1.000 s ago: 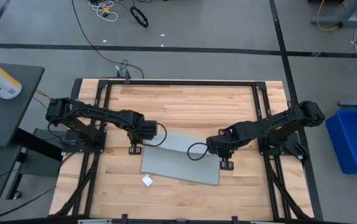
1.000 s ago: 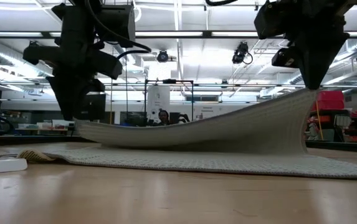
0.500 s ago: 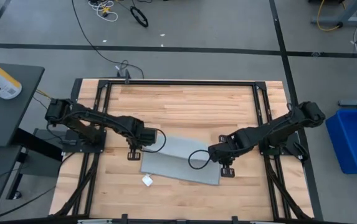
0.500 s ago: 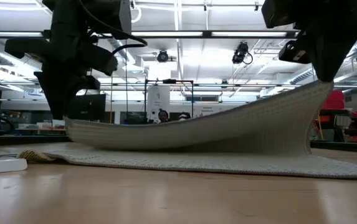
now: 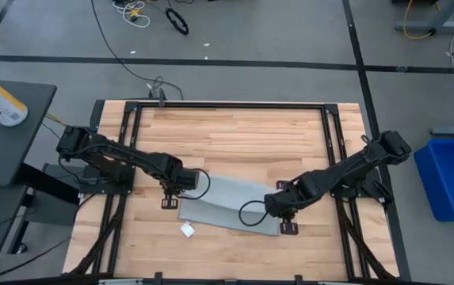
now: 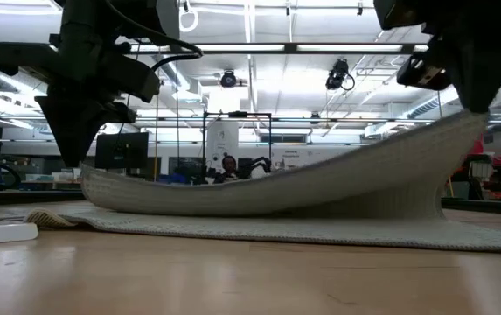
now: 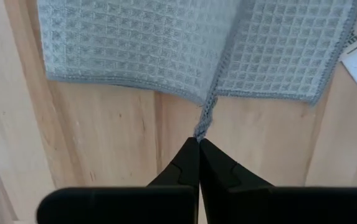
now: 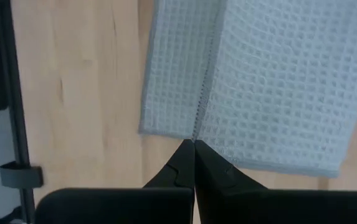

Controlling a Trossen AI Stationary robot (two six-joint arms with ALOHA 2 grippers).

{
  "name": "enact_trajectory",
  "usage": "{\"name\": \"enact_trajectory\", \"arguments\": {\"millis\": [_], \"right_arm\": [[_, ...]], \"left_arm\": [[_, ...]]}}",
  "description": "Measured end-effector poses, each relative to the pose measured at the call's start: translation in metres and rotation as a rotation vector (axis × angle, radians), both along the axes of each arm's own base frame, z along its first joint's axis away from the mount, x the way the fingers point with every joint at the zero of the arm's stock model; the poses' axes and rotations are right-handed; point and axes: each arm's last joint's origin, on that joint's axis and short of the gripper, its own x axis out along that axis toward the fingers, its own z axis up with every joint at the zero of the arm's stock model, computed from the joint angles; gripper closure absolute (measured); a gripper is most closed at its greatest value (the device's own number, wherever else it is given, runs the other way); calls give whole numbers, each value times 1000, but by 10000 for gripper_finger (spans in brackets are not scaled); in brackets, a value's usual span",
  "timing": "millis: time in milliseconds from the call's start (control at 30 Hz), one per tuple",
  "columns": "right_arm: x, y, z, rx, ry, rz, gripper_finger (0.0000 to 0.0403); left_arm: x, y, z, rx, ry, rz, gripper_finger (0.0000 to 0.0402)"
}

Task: Fold microfiber towels
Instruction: Fold the gray towel

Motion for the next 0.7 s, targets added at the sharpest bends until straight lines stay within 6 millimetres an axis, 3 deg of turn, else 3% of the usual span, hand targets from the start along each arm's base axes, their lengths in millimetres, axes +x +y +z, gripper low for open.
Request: {"name": "enact_trajectory", "arguments": {"millis": [700], "right_arm": [[2,20,-14,54,39,28,403]], "left_arm": [[2,-23,2,-72,-56,-16,401]]}}
